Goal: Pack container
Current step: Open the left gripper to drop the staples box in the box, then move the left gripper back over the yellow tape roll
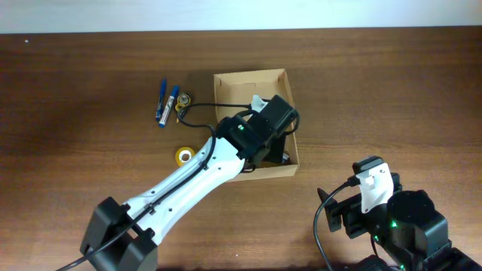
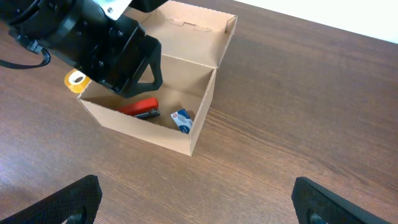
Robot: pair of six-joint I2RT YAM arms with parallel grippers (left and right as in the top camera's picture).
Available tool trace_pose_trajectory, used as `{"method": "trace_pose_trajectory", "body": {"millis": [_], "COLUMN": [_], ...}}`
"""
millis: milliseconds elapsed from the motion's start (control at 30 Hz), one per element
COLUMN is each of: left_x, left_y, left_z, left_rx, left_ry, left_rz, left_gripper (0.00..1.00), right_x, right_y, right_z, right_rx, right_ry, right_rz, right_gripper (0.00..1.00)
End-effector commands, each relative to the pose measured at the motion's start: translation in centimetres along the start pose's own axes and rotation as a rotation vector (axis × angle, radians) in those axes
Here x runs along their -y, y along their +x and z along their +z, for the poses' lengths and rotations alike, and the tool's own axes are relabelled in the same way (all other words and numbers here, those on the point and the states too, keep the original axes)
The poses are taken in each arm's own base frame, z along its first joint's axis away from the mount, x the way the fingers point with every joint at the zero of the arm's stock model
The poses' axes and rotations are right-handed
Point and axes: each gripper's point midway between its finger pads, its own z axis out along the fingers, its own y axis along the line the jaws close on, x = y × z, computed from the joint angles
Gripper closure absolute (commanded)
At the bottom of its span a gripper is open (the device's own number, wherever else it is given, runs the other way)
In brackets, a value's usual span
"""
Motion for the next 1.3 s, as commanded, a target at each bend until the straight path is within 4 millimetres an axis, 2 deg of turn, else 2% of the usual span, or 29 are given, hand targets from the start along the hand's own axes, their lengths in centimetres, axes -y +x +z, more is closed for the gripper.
{"method": "trace_pose_trajectory", "body": {"millis": [0,200,467,767,1267], "left_x": [-1.8,-3.5,-4.0,-5.7,-6.3], "left_y": [1.0,2.6,3.7,3.3,3.0], "left_z": [0.7,2.1,3.4,3.7,3.7], "left_rx": [-0.012,-0.067,-0.087,-0.092,-0.080], "left_ry": [-0.062,-0.088,-0.089,-0.116,-0.140], "left_rz": [-0.005,-0.044,-0.048,-0.037,0.013], "left_gripper": [0.31,0.31,0.31,0.31,0.31], "right_x": [-0.1,-0.1,-0.1,-0.1,-0.1], "right_y": [-0.2,-0.2,-0.2,-0.2,-0.2], "right_z": [-0.2,-0.2,-0.2,-0.2,-0.2], "right_rx": [0.011,0.011,0.011,0.011,0.011], "right_ry": [-0.002,-0.002,-0.002,-0.002,-0.002], "right_rz": [0.000,0.000,0.000,0.000,0.000], "right_gripper": [0.01,0.01,0.01,0.01,0.01]}}
